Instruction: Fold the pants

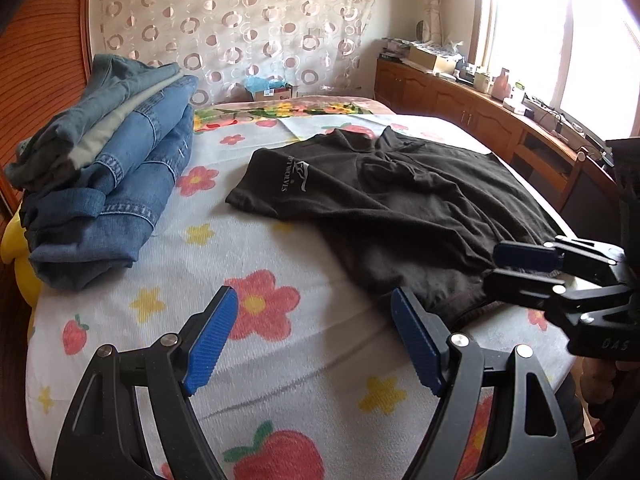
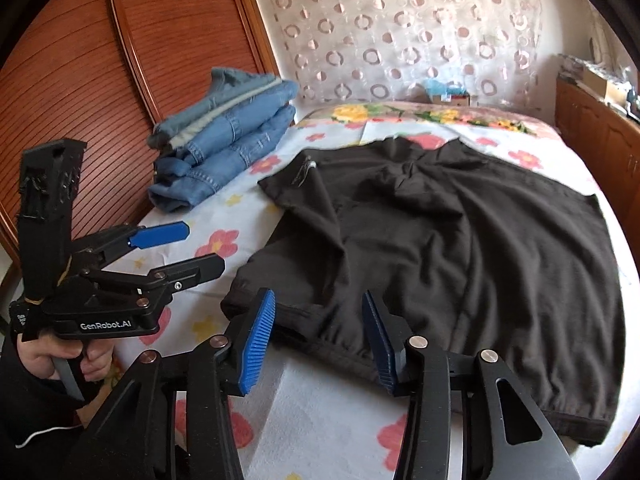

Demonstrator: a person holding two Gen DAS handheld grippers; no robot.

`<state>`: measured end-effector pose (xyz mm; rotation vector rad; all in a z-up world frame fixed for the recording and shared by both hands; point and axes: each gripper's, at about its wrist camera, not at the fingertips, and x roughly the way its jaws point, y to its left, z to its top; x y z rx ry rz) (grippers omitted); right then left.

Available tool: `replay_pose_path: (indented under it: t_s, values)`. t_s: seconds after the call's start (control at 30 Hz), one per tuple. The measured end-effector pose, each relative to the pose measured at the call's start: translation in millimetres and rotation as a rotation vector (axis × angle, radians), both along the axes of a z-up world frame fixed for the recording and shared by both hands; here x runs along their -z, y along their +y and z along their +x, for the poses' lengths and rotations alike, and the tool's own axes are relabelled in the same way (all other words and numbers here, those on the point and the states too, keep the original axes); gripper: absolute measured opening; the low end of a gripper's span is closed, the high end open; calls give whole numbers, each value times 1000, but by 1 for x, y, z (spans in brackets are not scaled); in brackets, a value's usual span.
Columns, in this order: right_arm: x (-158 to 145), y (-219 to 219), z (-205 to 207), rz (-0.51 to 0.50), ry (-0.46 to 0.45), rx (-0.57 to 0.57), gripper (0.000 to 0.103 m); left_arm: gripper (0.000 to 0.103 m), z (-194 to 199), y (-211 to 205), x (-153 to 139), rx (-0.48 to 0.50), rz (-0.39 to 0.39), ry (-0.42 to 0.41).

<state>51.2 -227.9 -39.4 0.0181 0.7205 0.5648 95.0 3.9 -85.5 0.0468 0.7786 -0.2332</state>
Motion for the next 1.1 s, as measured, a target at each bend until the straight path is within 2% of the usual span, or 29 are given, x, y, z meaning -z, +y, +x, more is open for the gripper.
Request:
replay_pose_path:
  t_s: [0.1,0.23,0.3,0.37,0.53,0.8,1.03,1.1]
  values:
    - [3,-1,10,9,32,-11,40,80,-1,0,2,-1,3,3]
    - [3,-8,21,59,82,-28,24,80,-2,-1,4,-2,5,7]
    - [4,-11,28,68,93,-31,12,80,-2,-2,4,0,7,6]
    - [2,-15,27,75,93,-31,7,80,-3,-4,3,2,9,3]
    - [-2,-24,25,74,48,-8,5,80,-4,-9,2,12,15,-1]
    - [-33,-66,10,80,-69,70,5,80,-6,-20,-7,42,17,-21]
    - [-46,-103,-11,58,-123,147,4,80,0,-40,-20,87,25,-51]
    - [-44,-108,-29,49,-129,167,4,80,3,-47,-25,104,25,-61]
